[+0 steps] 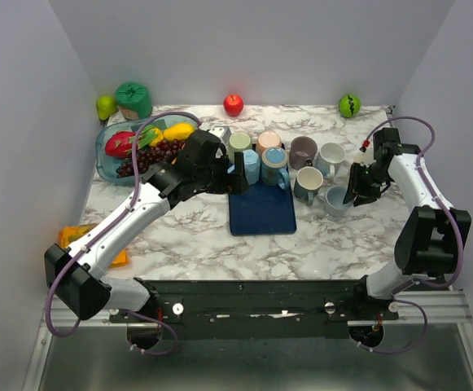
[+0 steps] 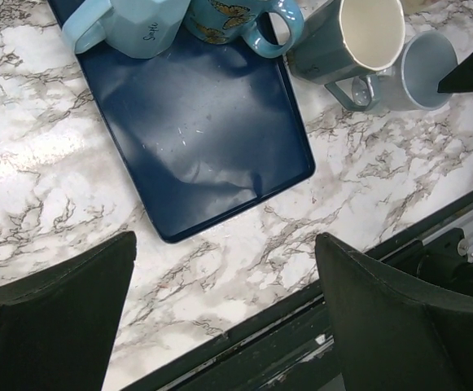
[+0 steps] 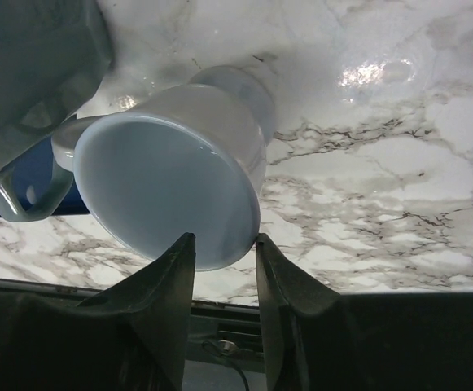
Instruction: Turn the mug right side up
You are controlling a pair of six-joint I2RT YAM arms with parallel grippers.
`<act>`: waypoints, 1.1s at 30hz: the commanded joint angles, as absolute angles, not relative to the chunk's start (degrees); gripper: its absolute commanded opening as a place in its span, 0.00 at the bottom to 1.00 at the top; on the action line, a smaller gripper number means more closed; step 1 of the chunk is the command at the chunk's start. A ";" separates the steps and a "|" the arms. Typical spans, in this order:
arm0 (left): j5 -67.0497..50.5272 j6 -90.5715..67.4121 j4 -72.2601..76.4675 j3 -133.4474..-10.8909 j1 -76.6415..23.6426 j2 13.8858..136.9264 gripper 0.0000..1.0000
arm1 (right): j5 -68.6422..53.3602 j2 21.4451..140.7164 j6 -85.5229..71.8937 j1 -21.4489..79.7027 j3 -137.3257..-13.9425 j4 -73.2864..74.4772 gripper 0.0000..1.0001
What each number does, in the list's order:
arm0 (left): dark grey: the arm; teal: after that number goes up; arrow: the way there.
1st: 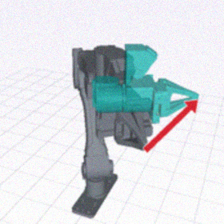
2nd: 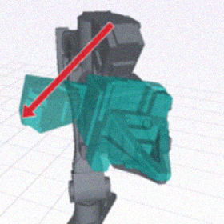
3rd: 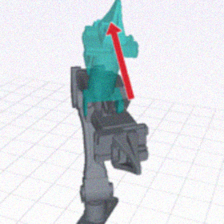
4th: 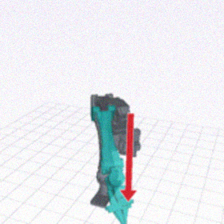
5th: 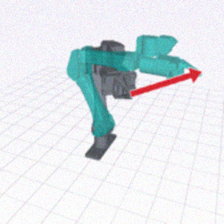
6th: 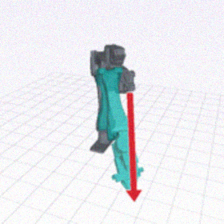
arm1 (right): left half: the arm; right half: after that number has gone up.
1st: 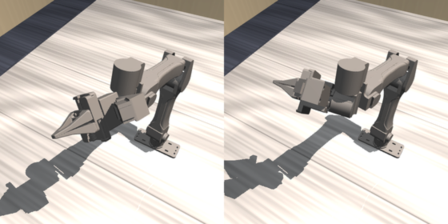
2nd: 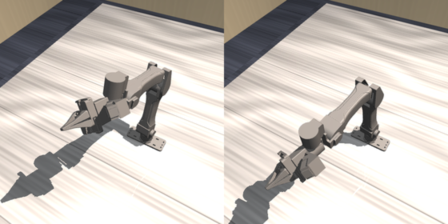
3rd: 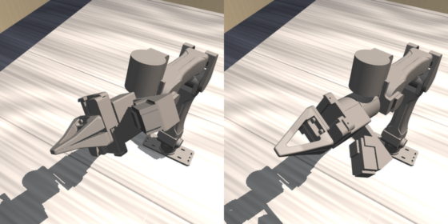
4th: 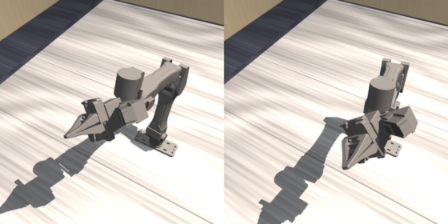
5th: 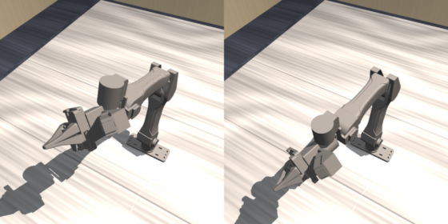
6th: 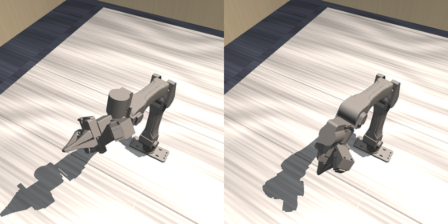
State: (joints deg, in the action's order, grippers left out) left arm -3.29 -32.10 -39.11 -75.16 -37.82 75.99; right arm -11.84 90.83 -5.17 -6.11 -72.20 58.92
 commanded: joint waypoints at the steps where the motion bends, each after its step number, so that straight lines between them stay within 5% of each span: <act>1: -0.79 -30.68 -39.37 -74.18 -37.53 75.59 0.99 | -10.55 88.07 -6.77 -6.50 -72.77 58.01 0.46; 12: 2.90 -26.90 -36.22 -73.83 -37.62 77.42 0.99 | -11.59 76.74 -9.05 -5.98 -73.92 57.57 0.73; 20: 0.53 -20.39 -30.15 -76.02 -37.62 85.59 0.99 | -19.51 63.56 -9.40 -2.64 -71.46 51.26 0.74; 27: 0.17 -34.51 -27.60 -81.12 -41.29 94.91 0.99 | -20.84 54.15 -20.37 -0.18 -64.17 39.73 0.75; 33: 11.24 -42.53 -29.17 -91.13 -46.05 102.38 0.99 | -14.25 52.03 -24.52 1.05 -61.44 40.69 0.74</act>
